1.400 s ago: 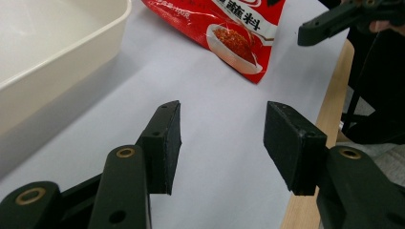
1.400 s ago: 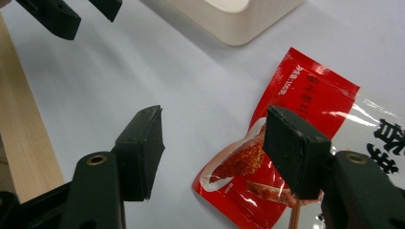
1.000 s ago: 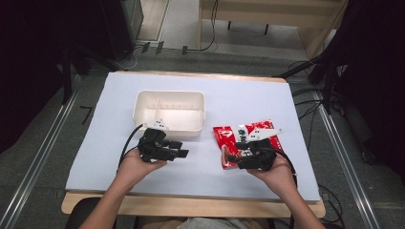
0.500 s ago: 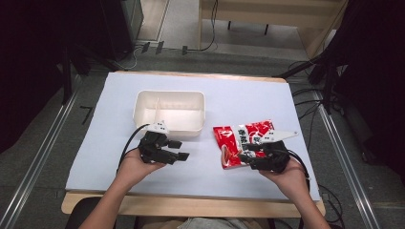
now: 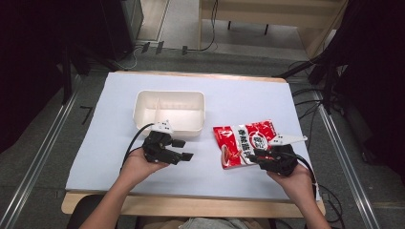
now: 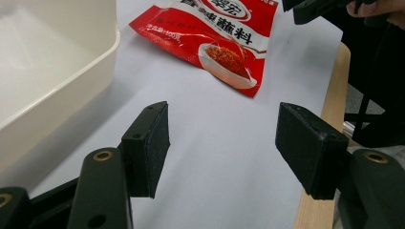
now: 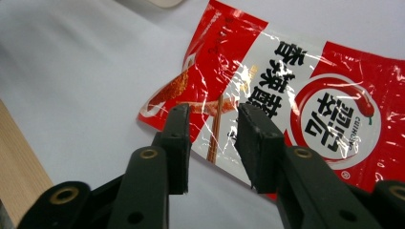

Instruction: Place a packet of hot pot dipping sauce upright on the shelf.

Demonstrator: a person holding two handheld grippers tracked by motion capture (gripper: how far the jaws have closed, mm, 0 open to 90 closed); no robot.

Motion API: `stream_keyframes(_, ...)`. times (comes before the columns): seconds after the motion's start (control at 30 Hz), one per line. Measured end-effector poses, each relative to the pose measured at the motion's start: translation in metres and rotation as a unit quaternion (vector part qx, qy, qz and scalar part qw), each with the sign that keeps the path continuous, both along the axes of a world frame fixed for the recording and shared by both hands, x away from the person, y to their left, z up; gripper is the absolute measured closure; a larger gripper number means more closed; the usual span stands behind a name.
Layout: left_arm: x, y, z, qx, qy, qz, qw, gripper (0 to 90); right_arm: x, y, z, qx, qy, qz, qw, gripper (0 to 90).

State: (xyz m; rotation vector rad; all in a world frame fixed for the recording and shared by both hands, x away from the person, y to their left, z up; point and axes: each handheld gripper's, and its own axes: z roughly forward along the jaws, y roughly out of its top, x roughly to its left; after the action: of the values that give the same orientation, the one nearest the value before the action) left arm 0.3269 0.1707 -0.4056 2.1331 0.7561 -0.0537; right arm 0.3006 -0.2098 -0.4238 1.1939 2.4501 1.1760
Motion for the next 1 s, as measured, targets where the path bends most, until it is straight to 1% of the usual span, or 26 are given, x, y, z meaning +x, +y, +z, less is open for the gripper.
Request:
stream_keyframes(0.07, 0.001, -0.001, 0.0, 0.001, -0.002, -0.004, 1.0, 37.1, 0.001, -0.001, -0.003, -0.003, 0.003, -0.003, 1.0, 73.2)
stream_keyframes(0.1, 0.001, -0.002, 0.0, 0.002, -0.002, -0.004, 1.0, 37.1, 0.002, -0.002, -0.005, -0.002, 0.009, -0.006, 0.9999, 76.1)
stream_keyframes(0.17, 0.002, -0.003, 0.0, 0.002, -0.003, -0.004, 1.0, 37.1, 0.002, -0.004, -0.01, -0.001, 0.03, -0.017, 0.9994, 81.3)
stream_keyframes(0.27, 0.002, -0.004, 0.0, 0.0, -0.005, -0.004, 1.0, 37.1, -0.001, -0.004, -0.017, -0.008, 0.037, -0.019, 0.9991, 86.6)
stream_keyframes(0.33, 0.003, -0.004, 0.0, -0.001, -0.008, -0.006, 1.0, 37.1, -0.001, -0.005, -0.021, -0.02, 0.038, -0.021, 0.9988, 89.2)
stream_keyframes(0.37, 0.003, -0.005, 0.0, -0.002, -0.008, -0.005, 1.0, 37.0, -0.001, -0.006, -0.024, -0.034, 0.039, -0.02, 0.9984, 90.0)
stream_keyframes(0.43, 0.003, -0.005, 0.0, -0.001, -0.006, -0.006, 1.0, 36.9, 0.0, -0.011, -0.028, -0.04, 0.052, -0.024, 0.9976, 90.0)
stream_keyframes(0.5, 0.003, -0.005, 0.0, -0.003, -0.007, -0.006, 0.9999, 36.9, -0.001, -0.016, -0.03, -0.037, 0.065, -0.03, 0.9967, 90.0)
stream_keyframes(0.57, 0.004, -0.004, 0.0, -0.005, -0.009, -0.007, 0.9999, 36.9, -0.002, -0.02, -0.031, -0.038, 0.065, -0.036, 0.9965, 90.0)
stream_keyframes(0.6, 0.005, -0.004, 0.0, -0.006, -0.009, -0.007, 0.9999, 36.9, -0.001, -0.021, -0.035, -0.047, 0.07, -0.044, 0.9955, 90.0)
stream_keyframes(0.63, 0.005, -0.005, 0.0, -0.008, -0.009, -0.007, 0.9999, 36.9, -0.001, -0.021, -0.035, -0.047, 0.07, -0.044, 0.9955, 90.0)
stream_keyframes(0.67, 0.005, -0.005, 0.0, -0.008, -0.009, -0.006, 0.9999, 36.9, 0.001, -0.022, -0.039, -0.06, 0.071, -0.046, 0.9946, 90.0)
stream_keyframes(0.7, 0.005, -0.006, 0.0, -0.007, -0.011, -0.008, 0.9999, 36.9, 0.003, -0.023, -0.042, -0.065, 0.074, -0.048, 0.994, 90.0)
stream_keyframes(0.77, 0.004, -0.007, 0.0, -0.004, -0.012, -0.011, 0.9999, 36.9, 0.004, -0.024, -0.044, -0.066, 0.076, -0.046, 0.9939, 90.0)
stream_keyframes(0.83, 0.004, -0.008, 0.0, -0.006, -0.015, -0.012, 0.9998, 36.9, 0.007, -0.025, -0.045, -0.056, 0.075, -0.05, 0.9943, 90.0)
stream_keyframes(0.93, 0.004, -0.009, 0.0, -0.004, -0.014, -0.014, 0.9998, 36.9, 0.01, -0.024, -0.045, -0.062, 0.065, -0.051, 0.9947, 90.0)
stream_keyframes(1.0, 0.004, -0.009, 0.0, -0.001, -0.014, -0.014, 0.9998, 36.9, 0.014, -0.024, -0.046, -0.061, 0.062, -0.054, 0.9948, 90.0)
